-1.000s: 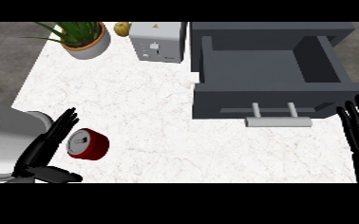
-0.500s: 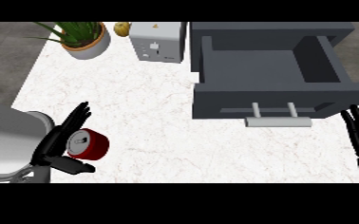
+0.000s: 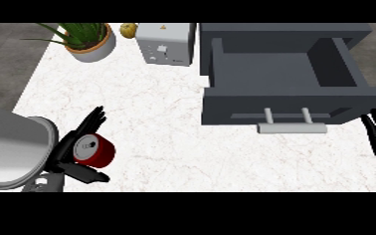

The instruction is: Pick up the can, place it into the drawer and close the drawer

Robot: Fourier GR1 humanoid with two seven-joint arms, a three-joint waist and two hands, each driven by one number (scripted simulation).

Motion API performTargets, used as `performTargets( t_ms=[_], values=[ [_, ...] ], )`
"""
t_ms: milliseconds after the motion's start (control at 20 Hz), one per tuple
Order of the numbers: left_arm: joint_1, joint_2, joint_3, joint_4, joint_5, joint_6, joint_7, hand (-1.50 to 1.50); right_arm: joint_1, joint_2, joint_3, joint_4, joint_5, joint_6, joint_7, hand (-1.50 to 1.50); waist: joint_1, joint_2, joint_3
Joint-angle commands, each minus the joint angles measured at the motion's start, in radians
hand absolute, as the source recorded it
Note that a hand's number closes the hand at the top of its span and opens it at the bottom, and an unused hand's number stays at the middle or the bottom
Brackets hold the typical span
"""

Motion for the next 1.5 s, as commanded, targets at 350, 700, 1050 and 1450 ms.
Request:
performTargets(
  t_ms=[350, 700, 1050, 1450],
  values=[
    [0.025, -0.05, -0.042, -0.128, 0.048, -0.061, 0.055, 1.5, 0.056, 0.027, 0.058, -0.015, 0.025, -0.025, -0.043, -1.5, 0.002, -0.001, 0.0],
    [0.068, -0.077, -0.064, -0.258, 0.109, -0.106, 0.166, 1.5, 0.033, -0.02, -0.009, -0.055, -0.047, 0.009, 0.023, -1.5, 0.002, -0.001, 0.0],
    [-0.073, -0.192, 0.175, -0.141, 0.171, 0.359, 0.219, 1.5, 0.037, 0.001, -0.004, -0.045, -0.037, -0.008, -0.009, -1.5, -0.004, 0.002, 0.0],
    [-0.051, -0.251, 0.008, -0.384, 0.198, 0.47, 0.313, 1.5, 0.071, 0.015, 0.022, -0.111, -0.031, -0.018, 0.033, -1.5, 0.002, -0.002, 0.0]
  ],
)
